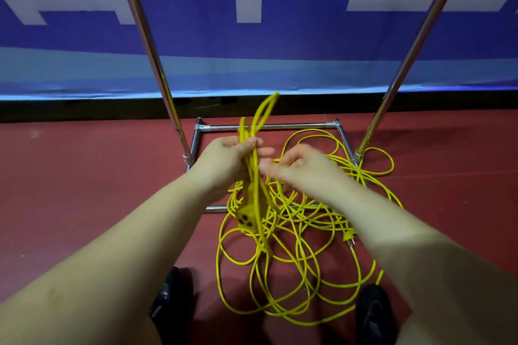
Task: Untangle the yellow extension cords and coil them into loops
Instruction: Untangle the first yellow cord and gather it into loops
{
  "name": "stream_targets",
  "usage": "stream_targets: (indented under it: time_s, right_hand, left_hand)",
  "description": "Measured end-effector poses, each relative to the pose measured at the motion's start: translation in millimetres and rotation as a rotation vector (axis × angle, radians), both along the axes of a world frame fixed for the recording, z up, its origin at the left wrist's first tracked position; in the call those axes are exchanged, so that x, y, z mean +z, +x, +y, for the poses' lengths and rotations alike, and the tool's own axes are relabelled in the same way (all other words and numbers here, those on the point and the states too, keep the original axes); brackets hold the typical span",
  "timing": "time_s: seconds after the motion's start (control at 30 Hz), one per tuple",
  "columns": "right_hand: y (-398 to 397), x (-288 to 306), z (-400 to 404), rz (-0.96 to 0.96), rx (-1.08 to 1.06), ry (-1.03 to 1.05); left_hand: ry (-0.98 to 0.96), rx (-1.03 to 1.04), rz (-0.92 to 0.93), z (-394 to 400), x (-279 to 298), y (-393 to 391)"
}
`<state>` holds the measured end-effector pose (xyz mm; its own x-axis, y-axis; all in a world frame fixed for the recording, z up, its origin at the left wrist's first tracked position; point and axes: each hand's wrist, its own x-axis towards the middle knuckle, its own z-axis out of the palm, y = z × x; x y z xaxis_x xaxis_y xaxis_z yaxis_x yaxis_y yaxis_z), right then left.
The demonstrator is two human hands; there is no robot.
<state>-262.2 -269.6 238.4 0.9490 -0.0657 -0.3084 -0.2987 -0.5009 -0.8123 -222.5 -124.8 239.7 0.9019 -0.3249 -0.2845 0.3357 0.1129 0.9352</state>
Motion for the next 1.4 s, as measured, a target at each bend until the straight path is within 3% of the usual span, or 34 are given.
stream_targets:
  time_s: [0.07, 0.17, 0.33, 0.47, 0.63, 0.77, 0.9, 1.03, 1.13, 1.27, 1.4]
  right_hand:
    - [-6.2, -9.8, 9.6, -0.051, 0.136, -0.185]
    - [-8.1, -20.0, 14.4, -0.135, 0.210, -0.303]
    - [-4.6, -20.0, 9.6, -0.317, 0.258, -0.309]
    - [2.4, -11.6, -5.9, -0.510, 0.011, -0.265]
    - [10.0, -1.3, -34.6, -0.516, -0.098, -0.531]
    - [12.7, 3.9, -43.4, -0.380, 0.092, -0.596]
    - [8.6, 10.4, -38.9, -0.300, 0.247, -0.401]
    - [9.0, 16.2, -33.1, -0.379, 0.181, -0.293]
    - [10.9, 16.0, -38.0, -0.388, 0.044, -0.331]
    - [13.9, 11.1, -53.3, -0.277, -0.068, -0.521]
    - [16.9, 3.8, -59.4, -0.124, -0.077, -0.490]
  left_hand:
    - [-0.062, 0.096, 0.023, 0.8, -1.0, 3.3]
    - [-0.060, 0.171, 0.016, 0.7, -3.2, 4.7]
    - [0.020, 0.272, 0.019, 6.6, -6.3, 11.4]
    - [0.232, 0.220, 0.041, 19.7, -7.9, 20.8]
    - [0.675, 0.130, -0.173, 27.6, -12.7, 25.7]
    - [0.602, 0.141, -0.198, 35.3, -13.0, 30.3]
    - [0.402, 0.000, -0.121, 26.6, -6.4, 22.7]
    - [0.374, -0.193, -0.102, 17.9, -3.9, 12.3]
    - [0.390, -0.277, -0.095, 16.1, -3.7, 8.6]
    - [0.320, -0.198, -0.112, 19.1, -6.7, 14.3]
    - [0.223, -0.109, -0.039, 27.7, -4.2, 22.7]
